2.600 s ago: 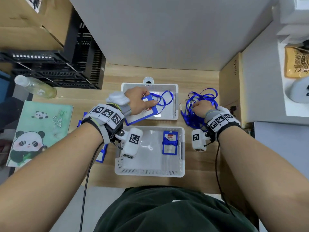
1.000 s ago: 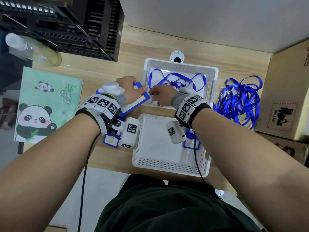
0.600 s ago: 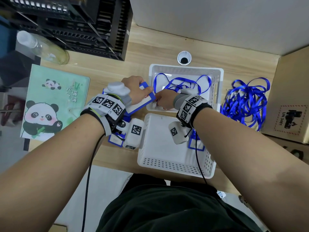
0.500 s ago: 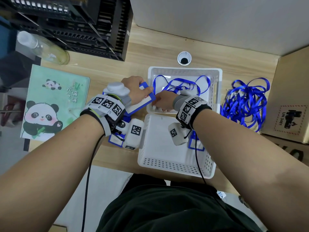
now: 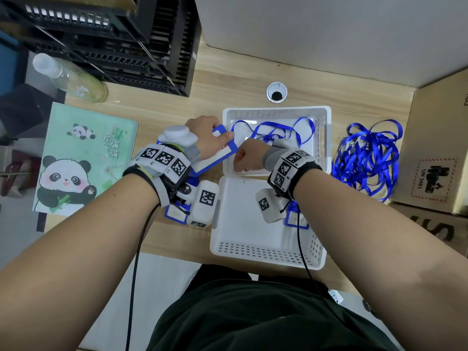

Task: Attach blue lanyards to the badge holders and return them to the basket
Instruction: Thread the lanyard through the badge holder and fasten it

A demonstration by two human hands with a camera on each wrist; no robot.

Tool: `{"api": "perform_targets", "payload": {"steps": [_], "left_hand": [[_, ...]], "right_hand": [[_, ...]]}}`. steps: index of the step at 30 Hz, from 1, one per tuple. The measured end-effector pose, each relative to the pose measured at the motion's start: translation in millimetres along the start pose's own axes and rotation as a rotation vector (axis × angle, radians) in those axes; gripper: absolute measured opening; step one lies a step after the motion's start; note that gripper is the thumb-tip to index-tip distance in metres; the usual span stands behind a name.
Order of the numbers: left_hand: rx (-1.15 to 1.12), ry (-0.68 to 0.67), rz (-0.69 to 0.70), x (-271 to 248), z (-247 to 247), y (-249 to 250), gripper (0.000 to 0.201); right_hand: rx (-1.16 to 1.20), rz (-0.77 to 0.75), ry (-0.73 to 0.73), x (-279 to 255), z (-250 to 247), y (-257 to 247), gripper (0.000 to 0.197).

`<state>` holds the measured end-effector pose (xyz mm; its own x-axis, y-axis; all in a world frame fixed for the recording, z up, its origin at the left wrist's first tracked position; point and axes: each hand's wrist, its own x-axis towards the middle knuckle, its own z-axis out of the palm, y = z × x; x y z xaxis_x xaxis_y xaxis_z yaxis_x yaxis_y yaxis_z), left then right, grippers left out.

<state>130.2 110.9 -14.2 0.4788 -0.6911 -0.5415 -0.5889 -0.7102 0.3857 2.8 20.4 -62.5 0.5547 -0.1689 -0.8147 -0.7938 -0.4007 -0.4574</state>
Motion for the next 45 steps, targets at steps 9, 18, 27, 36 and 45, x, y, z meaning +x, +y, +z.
{"api": "perform_targets", "payload": {"steps": [9, 18, 27, 36, 45], "left_hand": [[-0.117, 0.069, 0.064, -15, -18, 39, 0.027], [-0.214, 0.012, 0.357, -64, -34, 101, 0.023], [-0.209, 0.136, 0.421, -110, -55, 145, 0.034], [-0.421, 0.185, 0.486, -144, -88, 194, 0.039], [-0.199, 0.220, 0.559, -152, -74, 188, 0.036]], "right_hand": [[0.619, -0.179, 0.212, -70, -70, -6, 0.009], [0.916, -0.436, 0.363, -148, -100, -11, 0.023], [0.908, -0.524, 0.386, -207, -91, 10, 0.037], [1.081, -0.613, 0.339, -252, -90, 8, 0.028], [0.905, -0.597, 0.532, -269, -82, 16, 0.021]]}}
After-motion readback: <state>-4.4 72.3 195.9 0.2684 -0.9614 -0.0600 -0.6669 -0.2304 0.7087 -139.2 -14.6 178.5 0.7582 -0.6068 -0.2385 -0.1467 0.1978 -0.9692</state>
